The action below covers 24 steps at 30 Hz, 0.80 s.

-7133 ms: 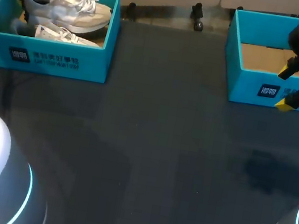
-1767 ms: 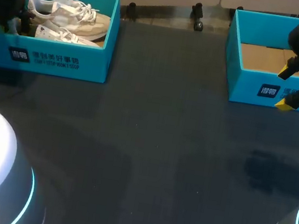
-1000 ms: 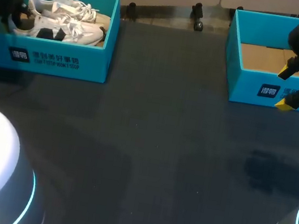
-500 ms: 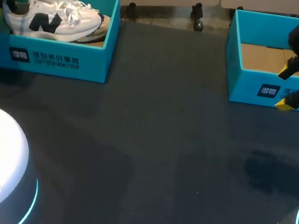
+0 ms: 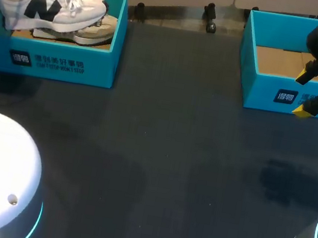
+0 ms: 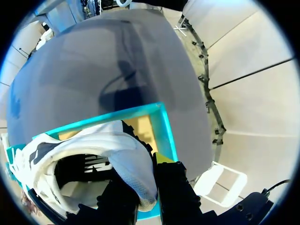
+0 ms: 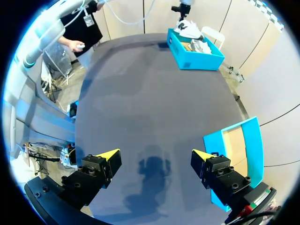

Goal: Take the shoe out of the shoebox, open the shoe tongue, remove and reinsert the insole, then place the shoe into the shoebox

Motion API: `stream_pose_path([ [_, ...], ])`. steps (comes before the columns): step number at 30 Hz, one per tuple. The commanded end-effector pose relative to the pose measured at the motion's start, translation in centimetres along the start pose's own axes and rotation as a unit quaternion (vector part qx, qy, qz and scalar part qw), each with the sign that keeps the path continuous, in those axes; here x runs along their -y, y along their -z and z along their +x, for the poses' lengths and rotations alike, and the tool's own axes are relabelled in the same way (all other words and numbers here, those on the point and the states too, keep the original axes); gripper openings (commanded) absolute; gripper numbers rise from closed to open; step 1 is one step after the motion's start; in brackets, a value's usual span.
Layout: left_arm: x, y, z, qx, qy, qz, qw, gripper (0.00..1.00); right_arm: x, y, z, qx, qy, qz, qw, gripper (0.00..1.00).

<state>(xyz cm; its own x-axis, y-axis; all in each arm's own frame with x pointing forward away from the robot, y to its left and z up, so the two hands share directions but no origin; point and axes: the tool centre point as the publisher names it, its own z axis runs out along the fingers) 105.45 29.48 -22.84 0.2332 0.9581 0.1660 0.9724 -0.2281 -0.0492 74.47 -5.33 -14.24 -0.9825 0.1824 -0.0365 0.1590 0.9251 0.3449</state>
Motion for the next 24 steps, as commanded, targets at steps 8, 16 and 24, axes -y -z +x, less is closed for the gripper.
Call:
stream_pose_path([
  [8, 1.20, 1.59, -0.09, 0.002, 0.008, -0.009, 1.000, 0.00, -0.10, -0.08, -0.12, -0.001, 0.000, 0.001, 1.000, 1.00],
  [16, 1.20, 1.59, -0.09, 0.002, 0.008, -0.009, 1.000, 0.00, -0.10, -0.08, -0.12, -0.001, 0.000, 0.001, 1.000, 1.00],
  [24, 1.20, 1.59, -0.09, 0.002, 0.008, -0.009, 1.000, 0.00, -0.10, -0.08, -0.12, -0.001, 0.000, 0.001, 1.000, 1.00],
])
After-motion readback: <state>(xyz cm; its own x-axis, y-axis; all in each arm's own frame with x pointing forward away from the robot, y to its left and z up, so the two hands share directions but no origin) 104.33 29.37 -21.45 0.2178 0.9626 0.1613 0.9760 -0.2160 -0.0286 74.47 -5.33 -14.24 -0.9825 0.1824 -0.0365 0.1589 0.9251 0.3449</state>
